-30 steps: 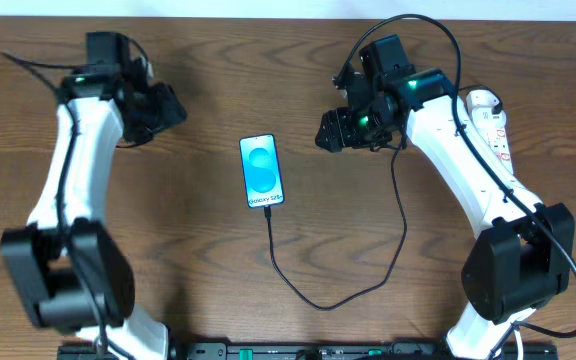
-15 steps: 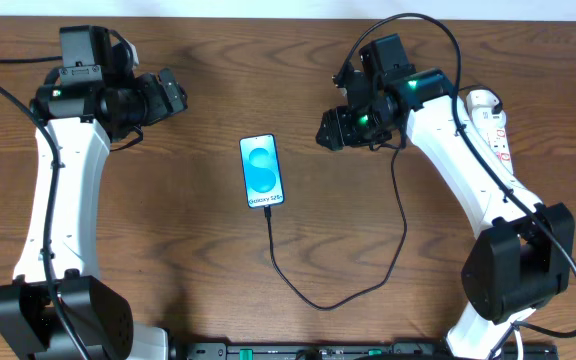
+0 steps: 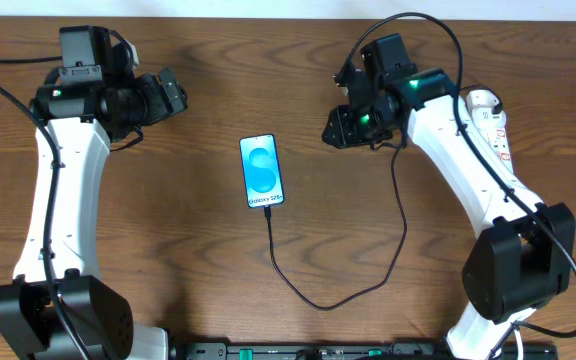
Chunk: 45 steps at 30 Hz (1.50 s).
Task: Plug charger to phone and switch on socket
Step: 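Open the left gripper and lift it away from the phone, then move the right gripper to the power strip's orange switch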
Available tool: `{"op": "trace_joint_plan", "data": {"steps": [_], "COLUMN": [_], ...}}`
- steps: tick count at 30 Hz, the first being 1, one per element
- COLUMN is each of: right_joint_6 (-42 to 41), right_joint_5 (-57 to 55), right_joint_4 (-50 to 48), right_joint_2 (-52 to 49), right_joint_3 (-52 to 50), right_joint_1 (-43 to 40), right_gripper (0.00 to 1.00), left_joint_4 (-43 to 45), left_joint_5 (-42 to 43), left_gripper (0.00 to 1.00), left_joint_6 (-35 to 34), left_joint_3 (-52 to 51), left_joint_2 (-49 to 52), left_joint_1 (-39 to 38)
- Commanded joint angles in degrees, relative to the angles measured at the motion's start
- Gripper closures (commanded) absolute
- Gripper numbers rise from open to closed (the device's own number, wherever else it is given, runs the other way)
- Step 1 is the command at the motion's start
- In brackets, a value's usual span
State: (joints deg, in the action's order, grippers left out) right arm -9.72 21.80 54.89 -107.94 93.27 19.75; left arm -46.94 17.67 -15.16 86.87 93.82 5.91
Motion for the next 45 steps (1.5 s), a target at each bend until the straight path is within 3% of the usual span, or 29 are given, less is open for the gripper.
{"op": "trace_joint_plan", "data": {"steps": [1, 6, 8, 10, 18, 21, 28, 31, 38, 45], "right_joint_6": [0.57, 0.17, -1.27, -2.05, -1.81, -1.84, -0.66, -0.52, -0.50, 0.33], "right_joint_5": [-0.07, -0.04, 0.02, 1.97, 4.24, 4.28, 3.78, -2.12, -13.75, -9.79], "right_joint_4": [0.17, 0.20, 0.20, 0.20, 0.81, 1.25, 2.56, 2.10, -0.42, -3.08], "right_joint_2": [0.15, 0.15, 0.35, 1.18, 6.95, 8.37, 8.61, 8.44, 8.17, 4.83], "right_joint_3": [0.68, 0.70, 0.76, 0.81, 0.81, 0.81, 0.79, 0.76, -0.66, -1.86], "right_joint_1": [-0.63, -1.38, -2.36, -4.72, -17.14, -23.32, -36.74, -41.29, -43.39, -44.52], "right_gripper": [0.60, 0.65, 0.71, 0.86, 0.90, 0.99, 0.99, 0.99, 0.99, 0.99], "left_joint_4": [-0.22, -0.22, -0.22, -0.22, -0.22, -0.22, -0.22, -0.22, -0.22, -0.22], "left_joint_5": [-0.42, -0.42, -0.42, -0.42, -0.42, -0.42, -0.42, -0.42, -0.42, -0.42], "left_gripper": [0.02, 0.02, 0.02, 0.02, 0.02, 0.02, 0.02, 0.02, 0.02, 0.02], "left_joint_6": [0.33, 0.31, 0.33, 0.31, 0.31, 0.31, 0.33, 0.31, 0.33, 0.31], "left_joint_3": [0.35, 0.35, 0.35, 0.35, 0.35, 0.35, 0.35, 0.35, 0.35, 0.35], "left_joint_2": [-0.33, -0.33, -0.33, -0.33, -0.33, -0.33, -0.33, -0.33, -0.33, -0.33], "left_joint_1": [0.17, 0.17, 0.17, 0.17, 0.17, 0.17, 0.17, 0.17, 0.17, 0.17]}}
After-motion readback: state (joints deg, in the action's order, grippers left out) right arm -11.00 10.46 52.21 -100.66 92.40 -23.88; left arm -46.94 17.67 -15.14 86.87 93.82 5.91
